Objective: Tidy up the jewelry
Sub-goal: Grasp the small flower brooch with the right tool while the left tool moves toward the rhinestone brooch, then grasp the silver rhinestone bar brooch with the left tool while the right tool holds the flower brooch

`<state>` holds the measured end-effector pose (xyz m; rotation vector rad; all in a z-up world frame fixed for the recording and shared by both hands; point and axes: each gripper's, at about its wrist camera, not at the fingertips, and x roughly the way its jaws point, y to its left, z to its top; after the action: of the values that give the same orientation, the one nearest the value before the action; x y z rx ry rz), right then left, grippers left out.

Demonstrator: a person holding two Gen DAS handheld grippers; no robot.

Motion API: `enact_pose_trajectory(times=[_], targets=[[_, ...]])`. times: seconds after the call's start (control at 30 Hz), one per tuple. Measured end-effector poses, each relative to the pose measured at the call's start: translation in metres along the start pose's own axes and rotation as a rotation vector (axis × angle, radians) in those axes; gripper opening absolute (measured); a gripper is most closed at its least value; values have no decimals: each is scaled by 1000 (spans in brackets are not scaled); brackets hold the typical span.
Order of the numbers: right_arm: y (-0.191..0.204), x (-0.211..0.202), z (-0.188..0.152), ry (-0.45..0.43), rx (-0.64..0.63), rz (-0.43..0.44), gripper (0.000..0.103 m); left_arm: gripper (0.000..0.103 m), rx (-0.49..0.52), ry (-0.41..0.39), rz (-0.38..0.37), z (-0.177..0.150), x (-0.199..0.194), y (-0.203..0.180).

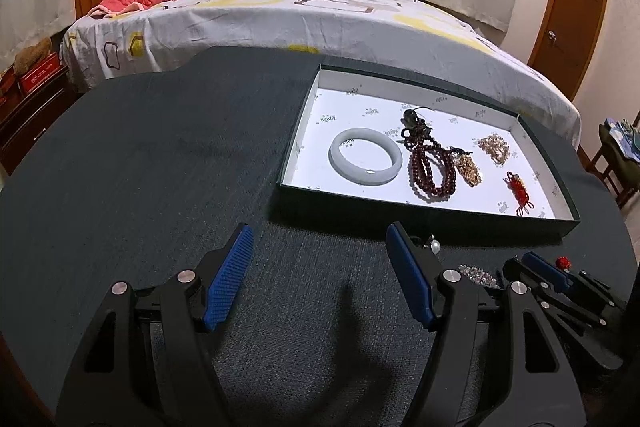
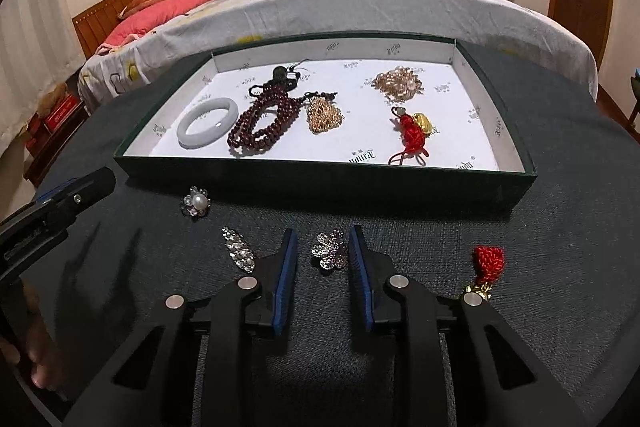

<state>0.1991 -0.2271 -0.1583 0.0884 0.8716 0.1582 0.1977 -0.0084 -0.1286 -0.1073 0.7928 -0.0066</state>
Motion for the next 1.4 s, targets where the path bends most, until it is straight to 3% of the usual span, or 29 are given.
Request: enact_pose_trajectory(times=[0.4,1.07,1.2,1.23,1.4], targets=[[-6,-6,1,-9,9,13,14,67,21,29,-28,-5,6,-14],[-44,-43,-5,-72,80,29,11,67,110,97,-110,-20,21,-90],[-48,-45,-5,-77,96,40,11,64,117,120,-112,-23,31,-99],[-49,-45,-5,-79,97,43,11,58,120,126,-112,-24,33,-100],[-48,-45,-6,-79,102,52,11,48,147,137,-125,-28,34,-102]])
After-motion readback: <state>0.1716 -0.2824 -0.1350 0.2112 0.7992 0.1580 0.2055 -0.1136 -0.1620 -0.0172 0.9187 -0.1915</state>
